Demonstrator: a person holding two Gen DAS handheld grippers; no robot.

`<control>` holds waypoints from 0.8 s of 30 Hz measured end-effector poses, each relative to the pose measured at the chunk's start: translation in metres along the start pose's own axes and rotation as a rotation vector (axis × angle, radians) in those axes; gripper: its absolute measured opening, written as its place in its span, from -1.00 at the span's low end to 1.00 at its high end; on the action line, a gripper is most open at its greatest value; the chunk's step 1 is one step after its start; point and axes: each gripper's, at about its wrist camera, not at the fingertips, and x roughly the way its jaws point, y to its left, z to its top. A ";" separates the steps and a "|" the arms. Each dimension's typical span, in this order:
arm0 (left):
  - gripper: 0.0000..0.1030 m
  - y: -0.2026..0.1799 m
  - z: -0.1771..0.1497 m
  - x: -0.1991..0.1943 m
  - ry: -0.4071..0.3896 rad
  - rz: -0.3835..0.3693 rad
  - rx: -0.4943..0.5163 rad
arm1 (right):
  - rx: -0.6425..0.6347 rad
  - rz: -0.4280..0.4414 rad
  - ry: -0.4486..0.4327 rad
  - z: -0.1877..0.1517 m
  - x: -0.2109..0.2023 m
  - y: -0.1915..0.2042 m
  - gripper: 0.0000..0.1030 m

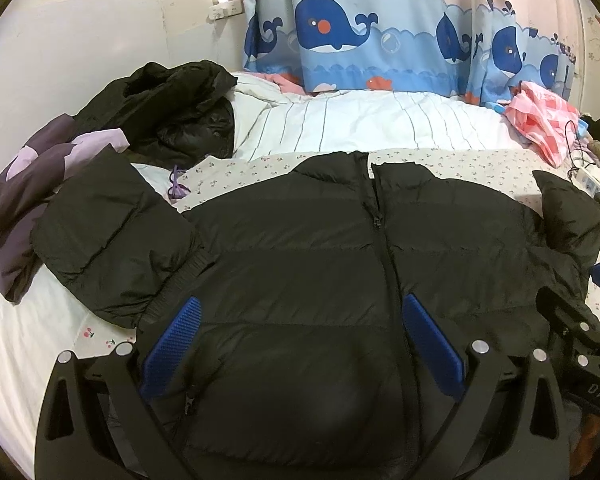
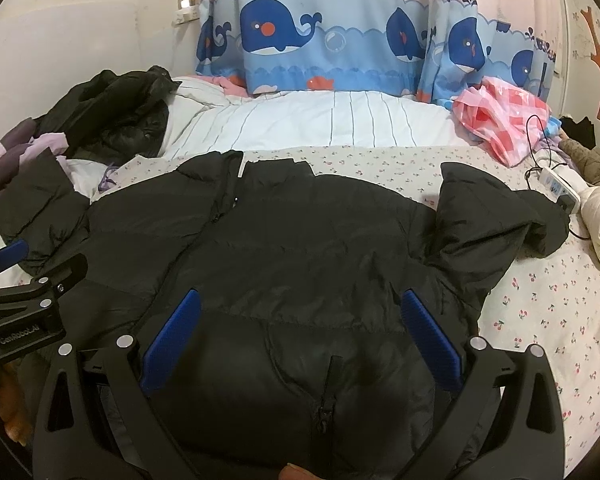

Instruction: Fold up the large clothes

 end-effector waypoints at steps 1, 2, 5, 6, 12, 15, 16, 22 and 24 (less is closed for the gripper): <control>0.88 0.000 0.000 0.000 0.000 0.001 0.000 | 0.003 0.003 0.002 0.000 0.000 -0.001 0.88; 0.88 -0.001 0.000 0.001 0.000 0.001 0.000 | 0.004 0.004 0.003 0.000 0.000 -0.001 0.88; 0.88 -0.001 -0.001 0.002 0.001 0.002 0.002 | 0.004 0.002 0.002 0.000 0.000 -0.001 0.88; 0.88 -0.002 -0.001 0.002 0.003 0.002 0.003 | 0.005 0.003 0.003 -0.001 0.000 -0.002 0.88; 0.88 -0.003 -0.002 0.005 0.009 0.003 0.008 | 0.002 -0.004 0.040 -0.004 0.007 -0.002 0.88; 0.88 -0.003 -0.003 0.007 0.014 0.003 0.005 | 0.008 -0.002 0.060 -0.004 0.012 -0.004 0.88; 0.88 -0.004 -0.003 0.008 0.015 0.003 0.005 | 0.013 0.002 0.061 -0.004 0.012 -0.004 0.88; 0.88 -0.006 -0.003 0.011 0.024 0.010 0.016 | 0.027 0.015 0.047 -0.001 0.007 -0.008 0.88; 0.88 -0.007 -0.004 0.012 0.026 0.010 0.020 | 0.032 0.018 0.051 0.000 0.007 -0.009 0.88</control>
